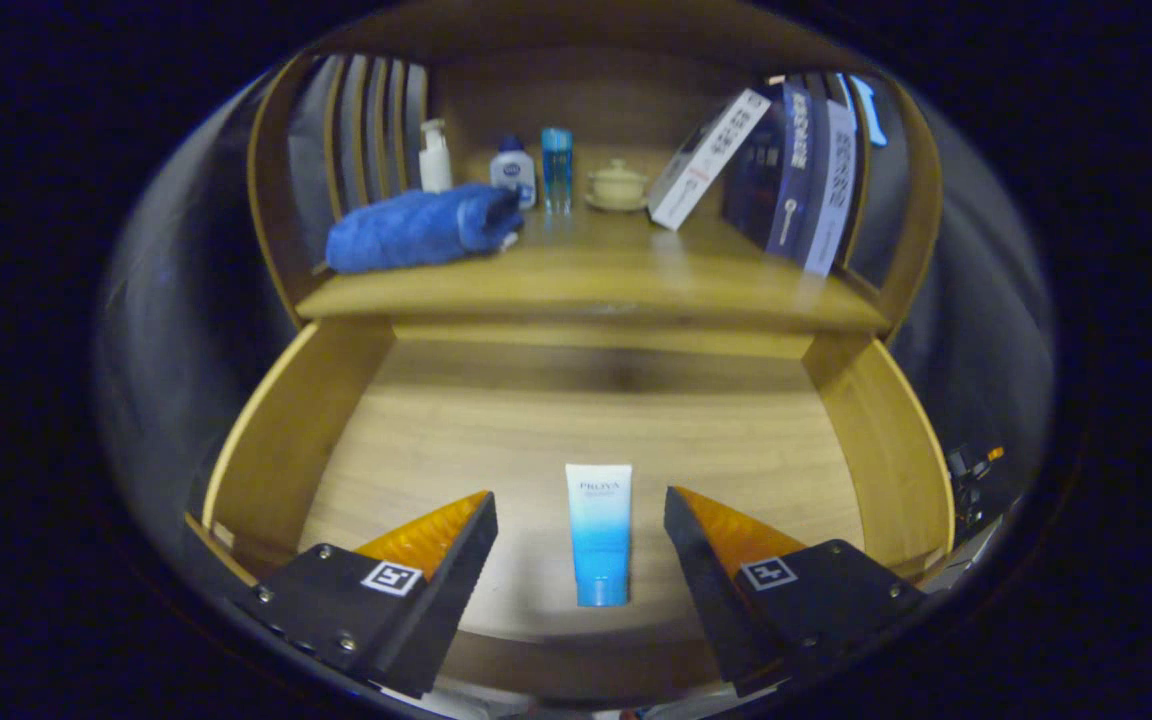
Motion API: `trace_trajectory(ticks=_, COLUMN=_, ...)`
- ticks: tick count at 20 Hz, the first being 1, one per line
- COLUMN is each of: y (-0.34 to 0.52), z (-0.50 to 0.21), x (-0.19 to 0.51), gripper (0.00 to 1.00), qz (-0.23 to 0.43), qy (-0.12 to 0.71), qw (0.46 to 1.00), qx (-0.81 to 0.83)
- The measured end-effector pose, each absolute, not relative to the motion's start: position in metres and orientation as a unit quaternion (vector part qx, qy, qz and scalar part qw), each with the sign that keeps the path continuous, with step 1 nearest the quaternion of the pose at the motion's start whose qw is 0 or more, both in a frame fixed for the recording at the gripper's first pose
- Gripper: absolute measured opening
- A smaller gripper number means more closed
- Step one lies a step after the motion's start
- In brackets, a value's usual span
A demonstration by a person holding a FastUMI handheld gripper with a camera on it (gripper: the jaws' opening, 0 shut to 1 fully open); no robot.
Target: Pull open the drawer, take out the items inside it, and place them on the countertop above the cabinet.
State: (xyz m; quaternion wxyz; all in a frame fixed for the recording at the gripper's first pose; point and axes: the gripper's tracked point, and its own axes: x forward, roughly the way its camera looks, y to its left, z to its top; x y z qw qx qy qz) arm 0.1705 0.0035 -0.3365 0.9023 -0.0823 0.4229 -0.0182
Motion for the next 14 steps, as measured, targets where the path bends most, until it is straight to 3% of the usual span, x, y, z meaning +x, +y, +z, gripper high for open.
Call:
trace_trajectory(ticks=3, y=0.000, z=-0.368, x=0.166, gripper=0.99, qz=-0.026, qy=0.491, qw=0.868, qx=-0.072)
trace_trajectory(ticks=7, y=-0.007, z=-0.385, x=0.157, gripper=0.67, qz=-0.039, qy=0.537, qw=0.841, qx=-0.046)
trace_trajectory(ticks=11, y=-0.004, z=-0.380, x=0.161, gripper=0.38, qz=-0.023, qy=0.509, qw=0.859, qx=-0.045)
trace_trajectory(ticks=14, y=0.004, z=-0.365, x=0.163, gripper=0.37, qz=-0.018, qy=0.470, qw=0.883, qx=-0.010)
